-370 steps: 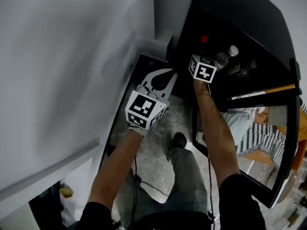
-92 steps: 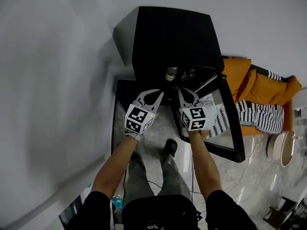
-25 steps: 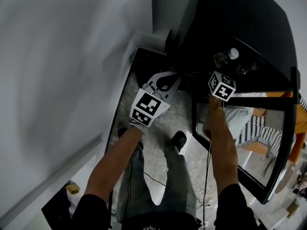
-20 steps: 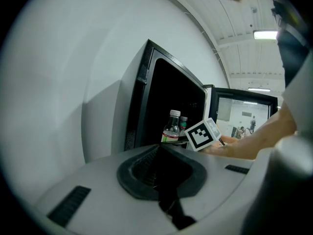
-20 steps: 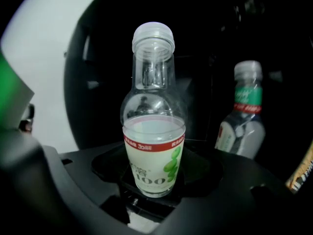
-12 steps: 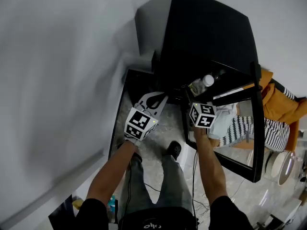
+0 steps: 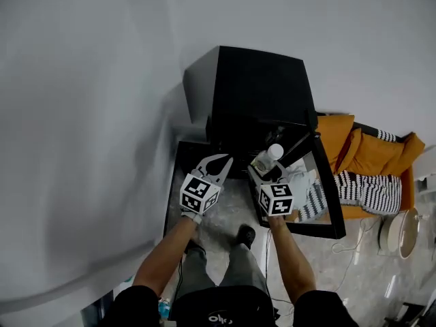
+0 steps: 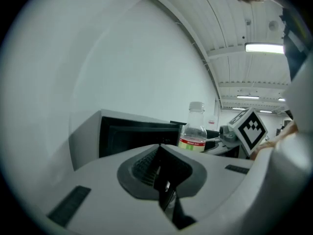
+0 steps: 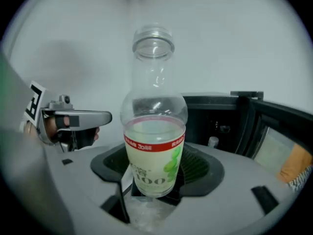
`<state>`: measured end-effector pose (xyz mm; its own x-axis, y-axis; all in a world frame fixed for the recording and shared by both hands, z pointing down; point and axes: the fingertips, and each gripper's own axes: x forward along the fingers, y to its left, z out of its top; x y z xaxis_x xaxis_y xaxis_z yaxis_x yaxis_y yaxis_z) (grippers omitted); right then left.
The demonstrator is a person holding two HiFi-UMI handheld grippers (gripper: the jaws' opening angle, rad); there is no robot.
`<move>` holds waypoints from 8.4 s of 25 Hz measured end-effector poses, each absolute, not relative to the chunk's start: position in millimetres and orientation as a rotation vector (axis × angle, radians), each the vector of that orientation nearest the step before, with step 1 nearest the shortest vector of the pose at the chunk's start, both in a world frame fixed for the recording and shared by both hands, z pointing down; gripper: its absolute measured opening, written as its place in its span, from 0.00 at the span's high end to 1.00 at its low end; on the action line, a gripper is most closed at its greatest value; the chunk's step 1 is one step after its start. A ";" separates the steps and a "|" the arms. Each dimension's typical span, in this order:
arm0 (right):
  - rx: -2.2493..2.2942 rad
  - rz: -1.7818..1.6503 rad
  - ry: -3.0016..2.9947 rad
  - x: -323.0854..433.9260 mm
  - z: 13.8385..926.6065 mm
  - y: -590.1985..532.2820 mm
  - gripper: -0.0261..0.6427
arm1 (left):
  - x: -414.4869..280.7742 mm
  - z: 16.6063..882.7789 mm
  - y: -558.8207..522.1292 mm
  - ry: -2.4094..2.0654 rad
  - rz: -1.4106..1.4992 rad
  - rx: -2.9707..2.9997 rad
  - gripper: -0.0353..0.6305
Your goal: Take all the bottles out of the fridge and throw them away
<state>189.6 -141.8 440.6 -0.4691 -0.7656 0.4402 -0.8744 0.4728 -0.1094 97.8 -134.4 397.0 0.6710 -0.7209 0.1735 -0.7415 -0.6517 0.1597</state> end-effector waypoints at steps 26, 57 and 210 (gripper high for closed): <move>0.958 0.342 -2.587 -50.2 375.4 -104.7 0.49 | -126.6 353.4 -80.4 -1.568 0.098 2.500 0.94; 0.599 0.375 -2.549 -123.0 531.3 -193.6 0.49 | -183.4 475.4 -125.1 -1.766 0.125 2.137 0.94; 1.518 0.412 -2.414 190.2 357.7 -78.7 0.95 | 52.8 328.7 -71.3 -1.069 0.042 2.591 0.94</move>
